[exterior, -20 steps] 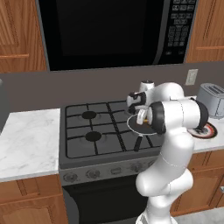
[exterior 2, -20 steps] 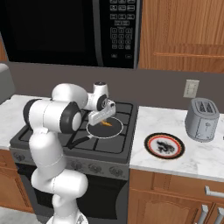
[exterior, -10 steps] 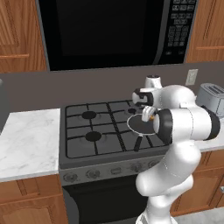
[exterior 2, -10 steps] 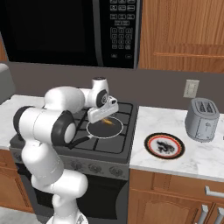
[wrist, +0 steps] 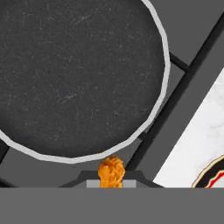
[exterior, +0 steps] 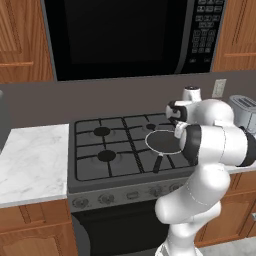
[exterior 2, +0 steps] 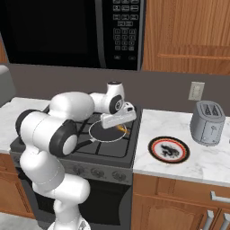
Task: Place the shrimp on the plate and place the tomato on the same plate.
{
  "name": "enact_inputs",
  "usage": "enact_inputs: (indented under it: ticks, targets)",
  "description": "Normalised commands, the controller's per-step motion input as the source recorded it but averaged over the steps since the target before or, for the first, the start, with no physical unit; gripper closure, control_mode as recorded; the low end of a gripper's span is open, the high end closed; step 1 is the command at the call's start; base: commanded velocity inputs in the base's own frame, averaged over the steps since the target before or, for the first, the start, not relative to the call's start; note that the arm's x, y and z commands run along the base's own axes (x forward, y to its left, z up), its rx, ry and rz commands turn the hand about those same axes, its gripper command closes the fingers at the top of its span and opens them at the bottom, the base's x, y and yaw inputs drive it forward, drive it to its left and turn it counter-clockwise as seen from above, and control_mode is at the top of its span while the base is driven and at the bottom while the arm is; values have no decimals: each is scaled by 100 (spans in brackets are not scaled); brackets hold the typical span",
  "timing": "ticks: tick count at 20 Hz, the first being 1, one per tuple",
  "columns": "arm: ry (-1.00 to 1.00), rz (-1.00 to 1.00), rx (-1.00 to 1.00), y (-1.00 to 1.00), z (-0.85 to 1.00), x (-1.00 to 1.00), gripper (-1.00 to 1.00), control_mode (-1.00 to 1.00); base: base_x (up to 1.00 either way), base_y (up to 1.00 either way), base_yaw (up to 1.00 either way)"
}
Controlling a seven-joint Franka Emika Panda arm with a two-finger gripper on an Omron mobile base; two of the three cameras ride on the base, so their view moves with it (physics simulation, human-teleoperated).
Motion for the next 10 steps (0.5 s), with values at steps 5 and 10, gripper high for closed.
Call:
enact_inputs:
  ticks: [5, 10]
  targets:
    - [0, -24, 0, -71, 10, -16, 100, -100, 0, 0, 0]
    - [-4, -29, 0, -66, 0, -26, 100, -100, 0, 0, 0]
